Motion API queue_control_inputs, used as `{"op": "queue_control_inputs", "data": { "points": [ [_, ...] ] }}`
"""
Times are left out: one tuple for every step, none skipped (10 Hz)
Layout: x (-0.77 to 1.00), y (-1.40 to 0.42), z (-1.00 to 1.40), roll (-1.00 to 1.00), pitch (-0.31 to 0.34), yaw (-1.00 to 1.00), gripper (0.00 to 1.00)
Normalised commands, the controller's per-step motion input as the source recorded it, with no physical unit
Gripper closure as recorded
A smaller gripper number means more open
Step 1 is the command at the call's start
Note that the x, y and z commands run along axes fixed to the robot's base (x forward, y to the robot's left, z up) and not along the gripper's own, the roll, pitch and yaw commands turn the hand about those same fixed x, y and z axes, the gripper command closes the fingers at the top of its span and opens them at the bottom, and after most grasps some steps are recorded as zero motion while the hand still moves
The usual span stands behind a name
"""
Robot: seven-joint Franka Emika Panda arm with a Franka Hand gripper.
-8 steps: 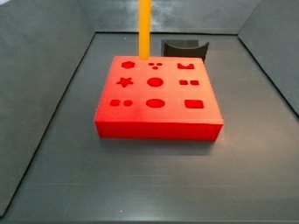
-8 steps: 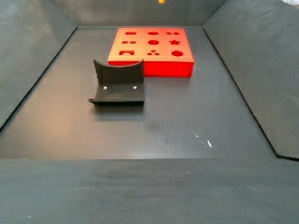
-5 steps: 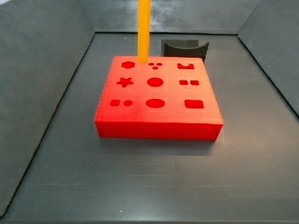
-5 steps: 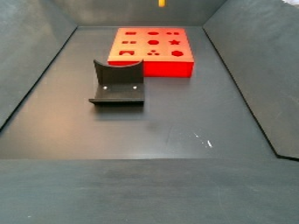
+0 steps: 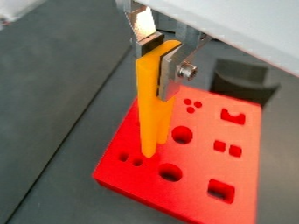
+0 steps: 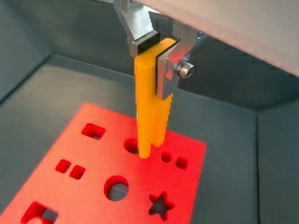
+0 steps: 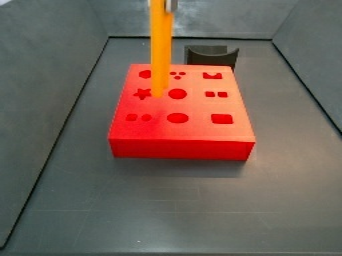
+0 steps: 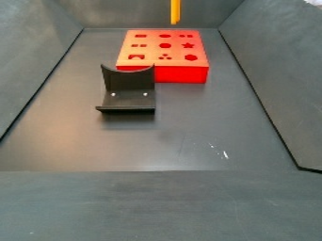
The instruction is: Insert the square-circle object.
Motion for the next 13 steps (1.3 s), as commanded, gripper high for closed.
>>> {"op": "queue_control_inputs", "data": {
  "points": [
    [-0.02,0.0,-0.42,0.0,0.0,-1.0,1.0],
    [-0.02,0.0,-0.33,0.0,0.024,-1.0,1.0],
    [-0.02,0.0,-0.27,0.0,0.0,-1.0,1.0],
    [-0.03,0.0,-0.01,0.0,-0.034,-1.0,1.0],
    [0.0,0.0,0.05,-0.18,-0.123,-0.93,1.0],
    [0.0,0.0,0.07,-0.19,-0.13,-0.91,1.0],
    [0.0,0.0,0.07,-0.18,-0.131,-0.91,1.0],
    [0.0,0.0,0.07,-0.17,-0.131,-0.92,1.0],
    [0.0,0.0,0.08,-0.15,-0.129,-0.93,1.0],
    [0.0,0.0,0.07,-0.16,-0.127,-0.93,1.0],
    [-0.03,-0.01,0.01,-0.19,-0.147,-0.9,1.0],
    [-0.19,0.0,0.0,-0.23,-0.227,-0.78,1.0],
    [-0.26,0.0,0.0,-0.13,-0.22,-0.75,1.0]
  ]
}}
